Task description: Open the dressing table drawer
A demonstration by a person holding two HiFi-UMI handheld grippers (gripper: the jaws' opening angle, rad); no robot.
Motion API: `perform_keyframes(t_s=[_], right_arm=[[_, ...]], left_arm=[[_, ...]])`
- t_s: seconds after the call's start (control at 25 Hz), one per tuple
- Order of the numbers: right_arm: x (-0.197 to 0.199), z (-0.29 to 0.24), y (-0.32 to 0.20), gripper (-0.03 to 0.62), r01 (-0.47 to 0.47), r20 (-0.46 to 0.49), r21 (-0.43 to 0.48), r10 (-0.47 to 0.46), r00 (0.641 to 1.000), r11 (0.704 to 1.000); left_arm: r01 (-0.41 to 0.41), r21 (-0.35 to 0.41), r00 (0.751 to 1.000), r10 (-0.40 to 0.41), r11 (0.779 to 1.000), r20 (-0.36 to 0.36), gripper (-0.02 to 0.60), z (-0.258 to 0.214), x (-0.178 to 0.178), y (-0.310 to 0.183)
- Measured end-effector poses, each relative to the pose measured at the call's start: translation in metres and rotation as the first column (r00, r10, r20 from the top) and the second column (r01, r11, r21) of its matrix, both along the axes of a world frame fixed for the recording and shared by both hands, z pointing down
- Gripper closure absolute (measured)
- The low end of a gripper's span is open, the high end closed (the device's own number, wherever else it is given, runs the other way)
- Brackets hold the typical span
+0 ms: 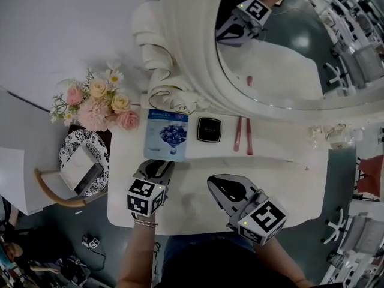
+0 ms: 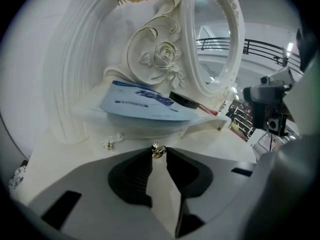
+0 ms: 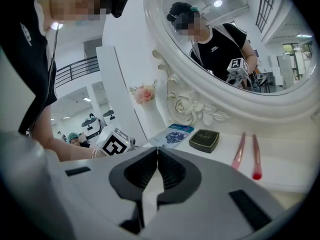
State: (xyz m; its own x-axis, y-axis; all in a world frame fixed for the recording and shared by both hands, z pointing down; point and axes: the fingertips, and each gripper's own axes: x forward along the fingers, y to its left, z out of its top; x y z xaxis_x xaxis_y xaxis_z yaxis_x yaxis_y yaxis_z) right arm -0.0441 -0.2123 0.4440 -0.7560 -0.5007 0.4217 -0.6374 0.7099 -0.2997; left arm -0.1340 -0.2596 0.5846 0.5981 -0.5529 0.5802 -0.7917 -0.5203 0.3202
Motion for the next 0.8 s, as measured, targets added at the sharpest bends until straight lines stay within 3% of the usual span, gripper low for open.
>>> perform_keyframes(t_s=[0.8], right_arm=[[0.005,-0.008,0.012,0.576,0.001,0.005,0.014,-0.001,1.0,1.0]], left_arm=[[-0.009,-0.04,1.0,0.009,0.999,-0.011,0.485,0.001,0.0,0.023]])
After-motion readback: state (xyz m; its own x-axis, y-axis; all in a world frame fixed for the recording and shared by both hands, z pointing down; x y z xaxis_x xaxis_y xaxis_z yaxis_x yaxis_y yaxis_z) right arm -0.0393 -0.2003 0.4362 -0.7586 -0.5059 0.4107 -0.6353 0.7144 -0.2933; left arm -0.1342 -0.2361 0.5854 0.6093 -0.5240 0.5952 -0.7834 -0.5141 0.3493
